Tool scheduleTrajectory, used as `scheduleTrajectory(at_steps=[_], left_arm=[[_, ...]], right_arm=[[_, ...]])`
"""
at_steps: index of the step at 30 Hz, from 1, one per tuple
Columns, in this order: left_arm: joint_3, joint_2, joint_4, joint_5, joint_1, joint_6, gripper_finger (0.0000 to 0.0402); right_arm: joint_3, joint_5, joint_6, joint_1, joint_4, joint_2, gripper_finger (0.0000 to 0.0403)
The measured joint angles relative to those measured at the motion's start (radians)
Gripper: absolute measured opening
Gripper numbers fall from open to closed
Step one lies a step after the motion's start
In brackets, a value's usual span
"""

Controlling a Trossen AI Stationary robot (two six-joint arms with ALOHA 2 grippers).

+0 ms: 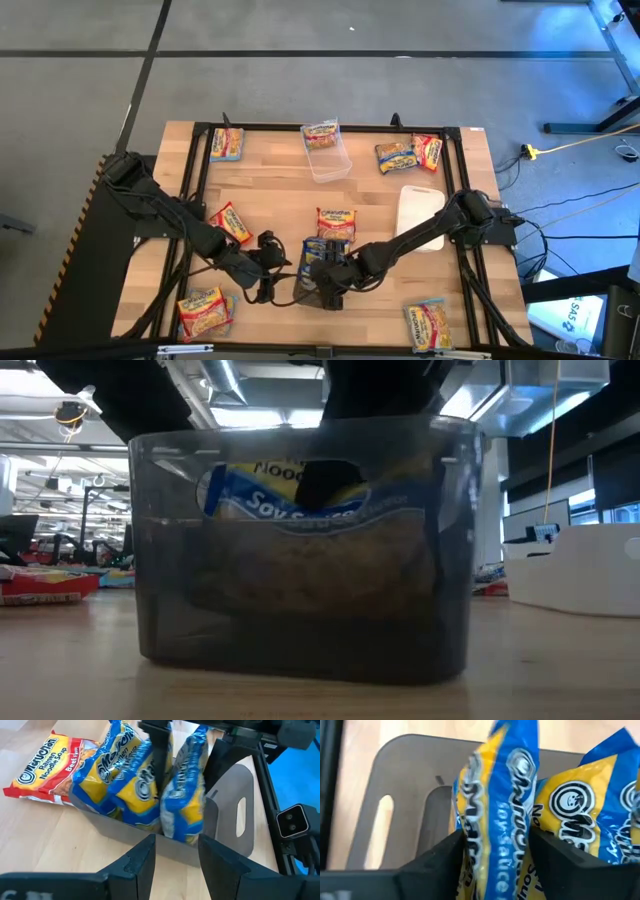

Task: Sort Maruchan noodles
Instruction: Put the top left blue noodle pack into the black bin

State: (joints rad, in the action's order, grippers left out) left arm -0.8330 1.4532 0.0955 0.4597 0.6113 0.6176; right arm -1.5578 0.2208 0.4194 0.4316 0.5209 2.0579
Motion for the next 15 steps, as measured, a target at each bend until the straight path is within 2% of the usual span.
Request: scheduleTrajectory(at_steps=[5,11,15], left_arm=[[0.0,0.0,0.0,0.001,0.0,0.0,0.0141],[0.0,0.0,0.0,0.022,0.0,-0.002,0.0141],[0.0,0.0,-0.004,0.028,0.0,-0.022,0.0141]], right_arm=[[0.0,0.042,-0.008,0.0,0.0,0.0,0.0232],[0.0,0.043,-0.029,0.0,-0.002,0.005,0.0231],[0.0,0.038,-0.036,0.001,-0.001,-0.037,0.0228]])
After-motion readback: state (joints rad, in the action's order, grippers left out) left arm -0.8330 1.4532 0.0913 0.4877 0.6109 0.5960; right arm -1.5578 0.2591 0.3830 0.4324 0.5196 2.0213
